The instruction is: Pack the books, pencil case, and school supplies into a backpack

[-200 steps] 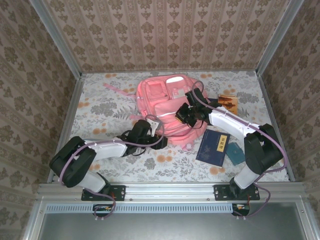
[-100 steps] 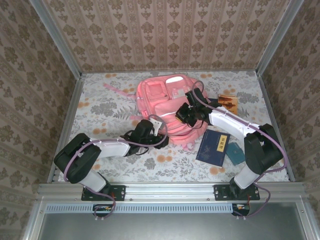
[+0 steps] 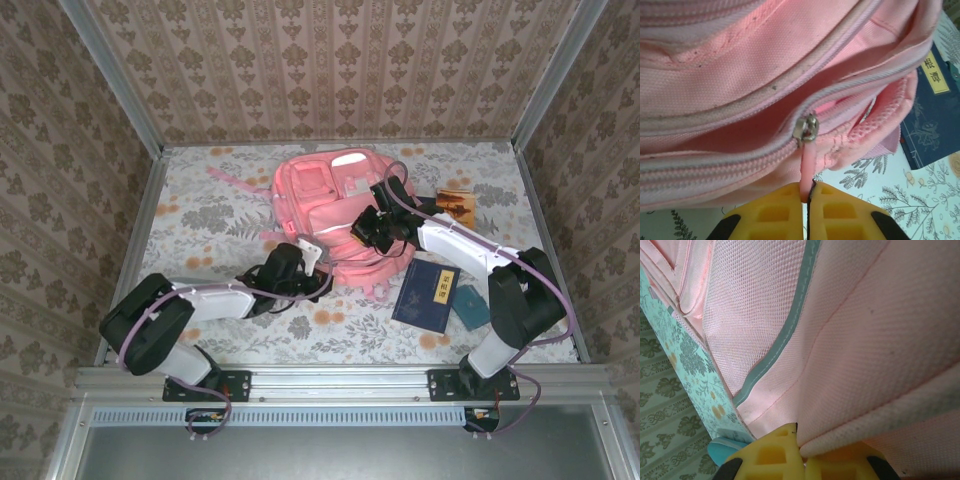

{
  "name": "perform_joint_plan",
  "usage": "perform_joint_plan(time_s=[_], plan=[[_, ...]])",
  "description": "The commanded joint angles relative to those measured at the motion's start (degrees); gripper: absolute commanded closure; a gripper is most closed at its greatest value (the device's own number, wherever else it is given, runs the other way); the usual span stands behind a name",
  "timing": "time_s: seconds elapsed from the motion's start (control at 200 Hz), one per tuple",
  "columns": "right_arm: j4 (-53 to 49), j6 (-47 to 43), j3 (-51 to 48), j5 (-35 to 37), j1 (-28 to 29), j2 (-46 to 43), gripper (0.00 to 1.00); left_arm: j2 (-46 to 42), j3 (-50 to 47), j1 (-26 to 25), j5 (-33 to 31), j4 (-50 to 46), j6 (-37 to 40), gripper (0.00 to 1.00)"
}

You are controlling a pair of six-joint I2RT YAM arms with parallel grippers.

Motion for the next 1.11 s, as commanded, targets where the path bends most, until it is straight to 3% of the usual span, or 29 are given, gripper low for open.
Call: perform_joint_plan(time_s=[0.0,0.115,0.515,0.615,0.69,0.84,0.985,1.1], plan=[[0.31,-0.54,1.92,-1.27,0.32,0.0,1.0,-3.15,-1.38,-0.3,0.69,2.82,2.92,0.95],[0.18,-0.5,1.94,-1.11,0.31,0.13,1.0,-4.53,-1.6,-0.17,-0.27,-0.02,3.85,1.0],[-6.98,-6.01,4.01,5.74,0.07,-0.18,1.0,-6.86,0.35,0.77,-10.07,-16.61,4.38,1.0],[-7.78,-8.7,4.28,6.54,-0.21,-0.42,1.0,-8.89,-0.49,1.16,-8.41,-16.09,4.84,1.0],[-7.94,-10.82,4.27,4.93,-0.21,-0.86,0.76,-9.1,0.01,0.98,-5.46,-15.33,5.42,1.0],[-11.65,-11.49,1.9,6.39,-0.3,-5.09,0.46,-8.16,1.39,0.49,-4.96,-15.45,6.32,1.0],[-15.41,-7.37,-3.38,7.5,0.06,-10.79,0.43,-7.31,1.91,0.32,-2.91,-14.33,6.61,1.0],[-14.02,0.85,-10.94,6.88,0.71,-15.81,0.43,-7.15,2.19,0.12,-1.67,-13.26,6.77,1.0]])
